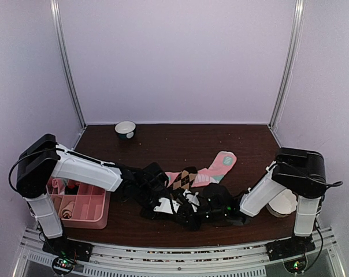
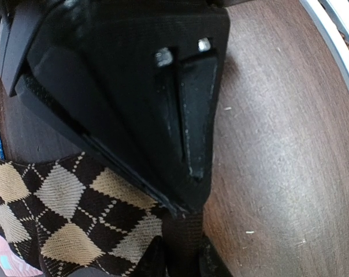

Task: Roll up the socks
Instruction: Roll the sock.

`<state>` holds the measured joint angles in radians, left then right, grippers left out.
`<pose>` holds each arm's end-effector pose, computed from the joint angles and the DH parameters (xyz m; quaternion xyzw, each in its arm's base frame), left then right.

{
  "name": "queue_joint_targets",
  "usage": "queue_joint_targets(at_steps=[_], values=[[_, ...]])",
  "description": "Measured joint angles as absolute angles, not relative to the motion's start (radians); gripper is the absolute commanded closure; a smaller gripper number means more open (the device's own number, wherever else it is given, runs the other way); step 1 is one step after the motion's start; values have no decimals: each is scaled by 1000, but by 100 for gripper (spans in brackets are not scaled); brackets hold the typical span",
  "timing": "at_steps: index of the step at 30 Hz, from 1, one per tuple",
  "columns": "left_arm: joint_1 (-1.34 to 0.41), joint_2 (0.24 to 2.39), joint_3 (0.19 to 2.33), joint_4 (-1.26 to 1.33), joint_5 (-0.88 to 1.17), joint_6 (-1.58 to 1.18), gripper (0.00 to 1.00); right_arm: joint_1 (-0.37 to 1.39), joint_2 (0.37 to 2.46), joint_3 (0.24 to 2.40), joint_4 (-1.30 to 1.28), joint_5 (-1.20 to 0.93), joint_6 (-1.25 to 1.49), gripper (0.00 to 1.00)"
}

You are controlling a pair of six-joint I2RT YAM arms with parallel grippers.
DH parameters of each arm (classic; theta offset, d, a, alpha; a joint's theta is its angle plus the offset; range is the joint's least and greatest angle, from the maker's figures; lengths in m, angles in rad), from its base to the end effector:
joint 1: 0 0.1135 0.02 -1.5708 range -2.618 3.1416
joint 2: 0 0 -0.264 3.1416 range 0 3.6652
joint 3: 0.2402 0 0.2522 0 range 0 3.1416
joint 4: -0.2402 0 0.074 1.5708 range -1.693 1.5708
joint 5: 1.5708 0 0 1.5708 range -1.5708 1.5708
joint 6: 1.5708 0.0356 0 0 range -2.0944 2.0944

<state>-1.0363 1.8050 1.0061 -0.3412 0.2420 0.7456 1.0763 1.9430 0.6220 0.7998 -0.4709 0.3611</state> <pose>0.1661 -0.2973 0.1380 0.7704 0.5896 -0.1474 0.1928 0.1407 0.2950 0.0843 -0.4040 0.7474 0.4727 0.2338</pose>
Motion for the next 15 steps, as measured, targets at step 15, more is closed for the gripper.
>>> queue_joint_targets(at_steps=[15], values=[[-1037, 1814, 1026, -388, 278, 673, 100, 1069, 1949, 552, 939, -495, 501, 66]])
